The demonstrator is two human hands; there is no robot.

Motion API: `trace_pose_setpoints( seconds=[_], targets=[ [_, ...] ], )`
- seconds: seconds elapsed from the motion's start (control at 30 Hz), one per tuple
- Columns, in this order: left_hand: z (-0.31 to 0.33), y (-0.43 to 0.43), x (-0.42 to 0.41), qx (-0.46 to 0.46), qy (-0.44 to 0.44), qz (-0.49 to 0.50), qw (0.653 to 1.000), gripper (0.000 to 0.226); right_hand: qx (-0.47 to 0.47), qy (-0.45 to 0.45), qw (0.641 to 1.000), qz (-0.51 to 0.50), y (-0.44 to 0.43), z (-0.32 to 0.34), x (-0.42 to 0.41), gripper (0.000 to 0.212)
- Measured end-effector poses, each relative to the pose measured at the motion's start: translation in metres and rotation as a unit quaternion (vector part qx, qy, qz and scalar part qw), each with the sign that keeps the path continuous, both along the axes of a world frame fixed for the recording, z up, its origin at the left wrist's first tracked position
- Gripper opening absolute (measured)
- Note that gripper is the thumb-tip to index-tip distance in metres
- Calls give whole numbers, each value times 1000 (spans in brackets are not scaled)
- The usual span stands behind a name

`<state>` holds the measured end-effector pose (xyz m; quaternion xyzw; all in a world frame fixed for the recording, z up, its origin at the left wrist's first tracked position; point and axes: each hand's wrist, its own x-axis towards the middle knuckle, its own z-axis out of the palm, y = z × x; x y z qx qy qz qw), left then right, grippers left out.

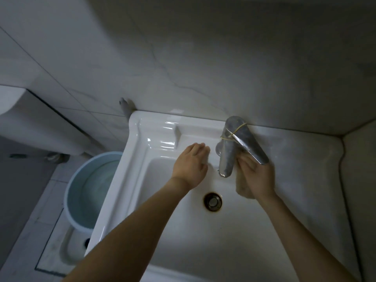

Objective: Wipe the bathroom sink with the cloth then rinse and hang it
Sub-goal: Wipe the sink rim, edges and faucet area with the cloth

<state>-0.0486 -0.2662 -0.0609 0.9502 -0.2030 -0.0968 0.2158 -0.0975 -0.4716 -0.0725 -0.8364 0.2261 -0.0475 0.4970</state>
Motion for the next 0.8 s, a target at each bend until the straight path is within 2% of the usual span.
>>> trace_pose_setpoints(
  seconds=[0.07,0.1,0.17,0.2,0.27,0.37,0.4,0.47,0.53,0.57,0.7,0.8],
  targets=[
    [18,9,5,-39,11,-6,999,50,42,-47,994,-92,16,7,-33,14],
    [27,17,5,-63,0,-5,998,49,71,-43,992,-98,33,6,-52,15],
    [40,40,-2,-103,-45,10,994,48,89,-32,994,-46,70,0,-80,21],
    [44,54,-8,-121,-59,19,991,47,68,-42,997,-1,88,-3,-85,25],
    [44,87,-20,-124,-77,28,989,47,-40,-90,991,92,118,-10,-79,29],
    [27,143,-24,-29,-99,62,993,53,-208,-131,954,171,153,-10,-44,38],
    [21,160,-23,5,-98,83,992,55,-243,-135,945,171,160,-8,-30,43],
    [9,183,-20,31,-76,116,990,57,-273,-138,947,99,164,-4,2,36],
    [-1,191,-19,-4,-54,133,990,55,-313,-105,944,-1,156,-5,31,32],
    [-4,192,-19,-28,-46,138,989,54,-337,-67,939,-12,150,-6,41,33],
    [-8,191,-17,-73,-46,147,985,53,-390,0,919,-52,153,-24,52,31],
    [-5,189,-17,-78,-44,145,985,53,-404,-44,913,26,190,-27,62,38]
  ],
)
